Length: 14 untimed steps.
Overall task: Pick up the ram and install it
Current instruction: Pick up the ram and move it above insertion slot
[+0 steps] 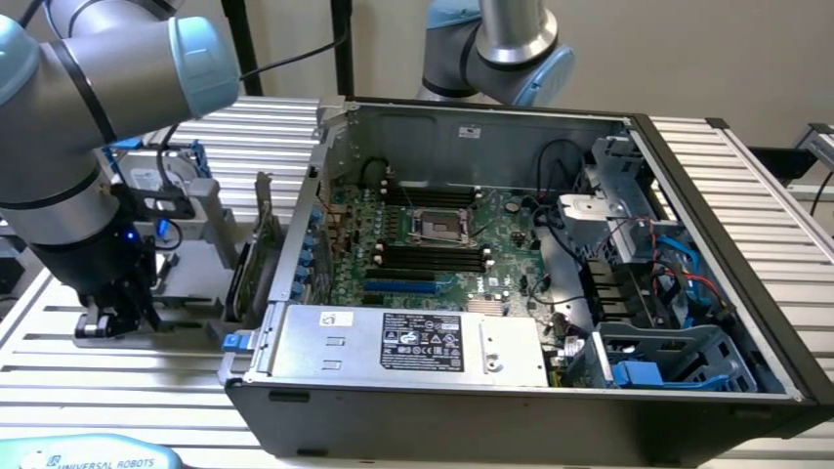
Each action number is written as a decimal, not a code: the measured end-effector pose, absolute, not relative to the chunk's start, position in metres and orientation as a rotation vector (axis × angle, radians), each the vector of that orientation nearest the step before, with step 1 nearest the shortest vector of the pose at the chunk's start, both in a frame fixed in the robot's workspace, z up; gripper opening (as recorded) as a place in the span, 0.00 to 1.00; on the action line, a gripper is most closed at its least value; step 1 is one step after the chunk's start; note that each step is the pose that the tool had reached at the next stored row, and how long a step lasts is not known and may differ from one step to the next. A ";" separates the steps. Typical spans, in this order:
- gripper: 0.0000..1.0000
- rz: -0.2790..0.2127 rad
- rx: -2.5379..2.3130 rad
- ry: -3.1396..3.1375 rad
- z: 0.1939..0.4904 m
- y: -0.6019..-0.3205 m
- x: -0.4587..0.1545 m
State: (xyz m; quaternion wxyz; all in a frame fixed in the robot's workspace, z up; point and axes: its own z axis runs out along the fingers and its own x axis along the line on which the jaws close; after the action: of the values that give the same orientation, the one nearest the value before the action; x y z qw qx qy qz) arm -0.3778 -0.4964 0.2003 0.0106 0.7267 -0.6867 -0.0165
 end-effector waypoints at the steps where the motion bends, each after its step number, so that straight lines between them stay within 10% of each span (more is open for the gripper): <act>1: 0.13 -0.052 2.268 -2.143 0.201 -0.496 -0.378; 14: 0.13 -0.053 2.268 -2.143 0.222 -0.496 -0.378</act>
State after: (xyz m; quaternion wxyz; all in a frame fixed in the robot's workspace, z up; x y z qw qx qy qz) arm -0.3778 -0.4964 0.2216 0.0104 0.7267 -0.6866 -0.0171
